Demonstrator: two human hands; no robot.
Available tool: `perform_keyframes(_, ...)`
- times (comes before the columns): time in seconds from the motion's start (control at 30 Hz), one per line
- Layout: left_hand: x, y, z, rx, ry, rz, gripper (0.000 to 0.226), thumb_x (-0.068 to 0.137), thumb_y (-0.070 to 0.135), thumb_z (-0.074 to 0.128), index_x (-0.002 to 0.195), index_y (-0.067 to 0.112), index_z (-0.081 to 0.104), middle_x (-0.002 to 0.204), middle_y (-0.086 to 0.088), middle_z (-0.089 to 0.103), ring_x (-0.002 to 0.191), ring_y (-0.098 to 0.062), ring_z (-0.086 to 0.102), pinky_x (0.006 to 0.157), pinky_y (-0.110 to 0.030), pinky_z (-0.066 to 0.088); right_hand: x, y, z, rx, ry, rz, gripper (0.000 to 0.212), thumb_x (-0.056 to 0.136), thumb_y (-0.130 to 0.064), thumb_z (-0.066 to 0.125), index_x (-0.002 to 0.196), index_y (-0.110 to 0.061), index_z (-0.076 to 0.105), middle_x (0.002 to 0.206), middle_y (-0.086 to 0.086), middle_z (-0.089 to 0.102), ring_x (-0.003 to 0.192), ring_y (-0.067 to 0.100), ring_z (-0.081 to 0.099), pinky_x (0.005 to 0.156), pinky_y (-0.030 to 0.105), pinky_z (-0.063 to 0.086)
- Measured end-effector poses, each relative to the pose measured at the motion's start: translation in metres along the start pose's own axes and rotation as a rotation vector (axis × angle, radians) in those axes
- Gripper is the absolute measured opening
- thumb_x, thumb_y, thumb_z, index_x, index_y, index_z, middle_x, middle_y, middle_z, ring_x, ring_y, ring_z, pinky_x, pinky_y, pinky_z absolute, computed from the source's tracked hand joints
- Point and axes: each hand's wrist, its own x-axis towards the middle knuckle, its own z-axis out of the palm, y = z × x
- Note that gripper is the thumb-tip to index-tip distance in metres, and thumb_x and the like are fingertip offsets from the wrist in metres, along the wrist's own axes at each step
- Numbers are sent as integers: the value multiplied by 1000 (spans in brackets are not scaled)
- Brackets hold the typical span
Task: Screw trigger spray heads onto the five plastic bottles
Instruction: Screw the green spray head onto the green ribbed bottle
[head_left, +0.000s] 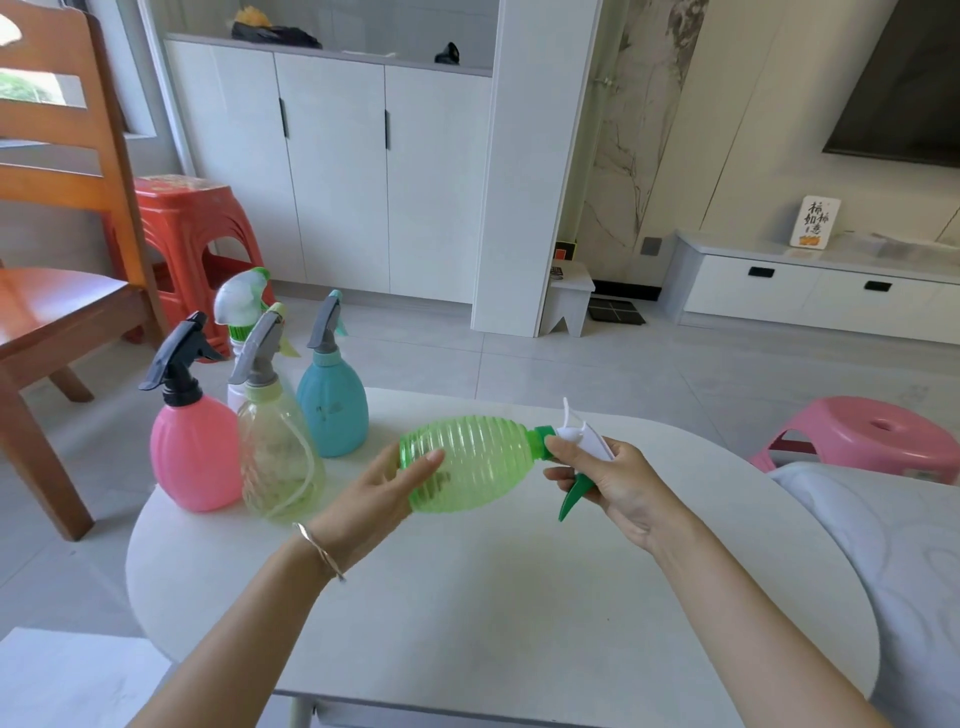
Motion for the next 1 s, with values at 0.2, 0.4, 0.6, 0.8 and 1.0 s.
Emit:
perform_keyframes(0.2, -3, -2, 3, 149, -113, -253, 69, 72, 66, 41, 132, 34, 32, 127, -1, 55, 86, -25, 68, 64, -33, 58, -1, 1, -1, -102, 7, -20, 60, 42, -43, 84, 91, -11, 70, 73, -2, 74, 69, 15, 72, 64, 22, 54)
perform_keyframes(0.4, -2, -5, -3, 408, -71, 87, 71, 76, 9, 74, 130, 27, 31, 130, -10, 49, 88, -8, 65, 73, -21, 56, 0, 3, -1, -60, -1, 6, 55, 46, -39, 83, 91, -11, 70, 74, -3, 74, 65, 13, 72, 57, 18, 53)
perform_keyframes(0.6, -5, 1, 1, 227, -80, -79, 58, 76, 60, 47, 128, 42, 32, 136, -7, 41, 96, -28, 69, 73, -43, 60, -1, 8, 0, -60, 0, 13, 39, 60, -30, 82, 90, -10, 70, 74, -1, 73, 63, 14, 71, 58, 19, 54)
perform_keyframes(0.8, 2, -6, -9, 214, 33, 7, 80, 80, 31, 64, 147, 23, 21, 150, -6, 36, 116, -23, 60, 84, -30, 57, 1, 3, -1, -46, 23, 11, 28, 68, -23, 81, 90, -11, 70, 77, 1, 73, 64, 13, 71, 58, 19, 54)
perform_keyframes(1.0, -2, -1, -4, 23, -139, -90, 66, 76, 56, 48, 138, 40, 32, 142, -5, 45, 113, -23, 63, 84, -37, 58, 0, 3, 5, -75, 6, 4, 35, 59, -30, 83, 88, -13, 70, 74, -1, 72, 63, 13, 70, 61, 21, 55)
